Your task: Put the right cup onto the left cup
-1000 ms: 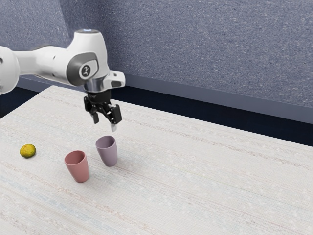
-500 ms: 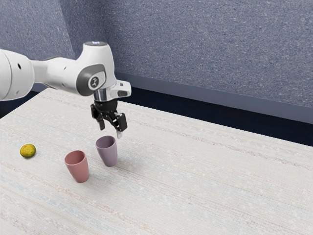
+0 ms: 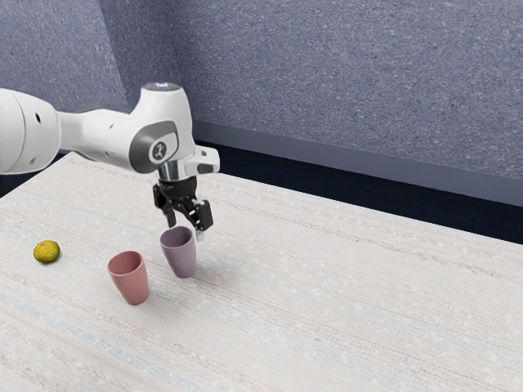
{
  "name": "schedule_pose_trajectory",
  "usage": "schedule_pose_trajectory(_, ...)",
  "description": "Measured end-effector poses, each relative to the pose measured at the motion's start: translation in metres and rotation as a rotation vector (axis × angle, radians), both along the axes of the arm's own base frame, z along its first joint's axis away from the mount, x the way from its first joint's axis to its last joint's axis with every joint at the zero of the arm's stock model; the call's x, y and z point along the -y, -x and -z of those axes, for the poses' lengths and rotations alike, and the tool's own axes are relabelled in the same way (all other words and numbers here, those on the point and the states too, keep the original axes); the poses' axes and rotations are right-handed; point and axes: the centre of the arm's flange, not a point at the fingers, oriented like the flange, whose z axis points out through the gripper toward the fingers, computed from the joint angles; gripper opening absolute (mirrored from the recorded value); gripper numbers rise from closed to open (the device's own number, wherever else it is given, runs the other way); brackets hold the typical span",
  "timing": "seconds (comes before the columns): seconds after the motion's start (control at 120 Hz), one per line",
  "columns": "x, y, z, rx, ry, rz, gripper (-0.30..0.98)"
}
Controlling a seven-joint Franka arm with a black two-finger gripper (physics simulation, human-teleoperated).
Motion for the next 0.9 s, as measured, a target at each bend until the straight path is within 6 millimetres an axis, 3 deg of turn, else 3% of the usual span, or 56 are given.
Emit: schedule_pose_trajectory(0.9,-0.008,-0.011,0.057,-0.035,-0.006,-0.013,0.66)
